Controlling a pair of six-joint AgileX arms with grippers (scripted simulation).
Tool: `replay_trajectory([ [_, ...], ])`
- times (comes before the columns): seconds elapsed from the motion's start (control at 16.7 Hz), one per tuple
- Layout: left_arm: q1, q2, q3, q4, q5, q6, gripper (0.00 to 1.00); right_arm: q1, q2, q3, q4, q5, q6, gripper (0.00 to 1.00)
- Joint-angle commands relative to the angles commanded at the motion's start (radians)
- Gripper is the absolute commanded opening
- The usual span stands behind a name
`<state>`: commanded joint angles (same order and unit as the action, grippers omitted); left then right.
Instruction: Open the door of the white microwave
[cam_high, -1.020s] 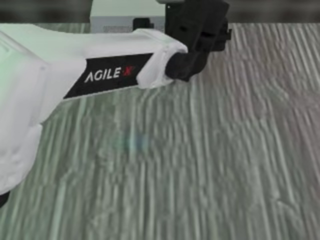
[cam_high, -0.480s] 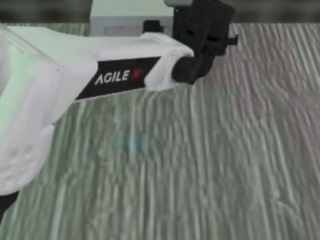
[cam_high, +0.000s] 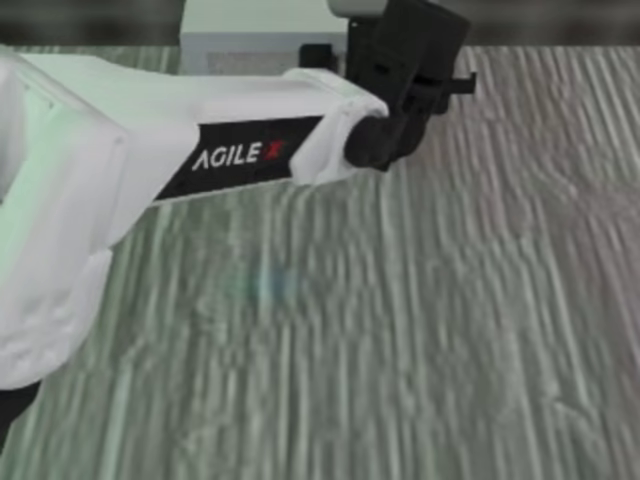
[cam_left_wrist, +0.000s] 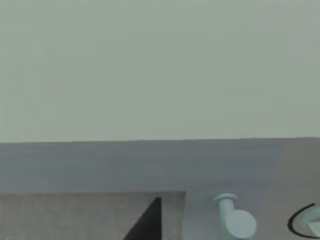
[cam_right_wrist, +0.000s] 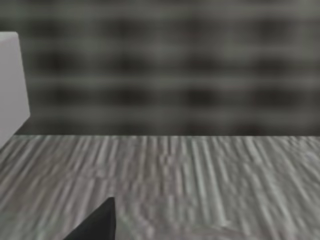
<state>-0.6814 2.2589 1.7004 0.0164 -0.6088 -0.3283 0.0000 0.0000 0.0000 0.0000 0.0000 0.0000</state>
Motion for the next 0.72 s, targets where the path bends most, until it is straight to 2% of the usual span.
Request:
replay_trajectory([
  [0.18, 0.000, 0.000, 0.000, 0.000, 0.000, 0.000, 0.02, 0.000, 0.000, 0.000, 0.000, 0.000, 0.000, 1.00],
  [0.66, 0.000, 0.000, 0.000, 0.000, 0.000, 0.000, 0.00, 0.000, 0.000, 0.000, 0.000, 0.000, 0.000, 1.00],
  [0.72, -0.061, -0.027, -0.040, 0.000, 0.002, -0.001, 0.00, 0.000, 0.000, 0.000, 0.000, 0.000, 0.000, 1.00],
])
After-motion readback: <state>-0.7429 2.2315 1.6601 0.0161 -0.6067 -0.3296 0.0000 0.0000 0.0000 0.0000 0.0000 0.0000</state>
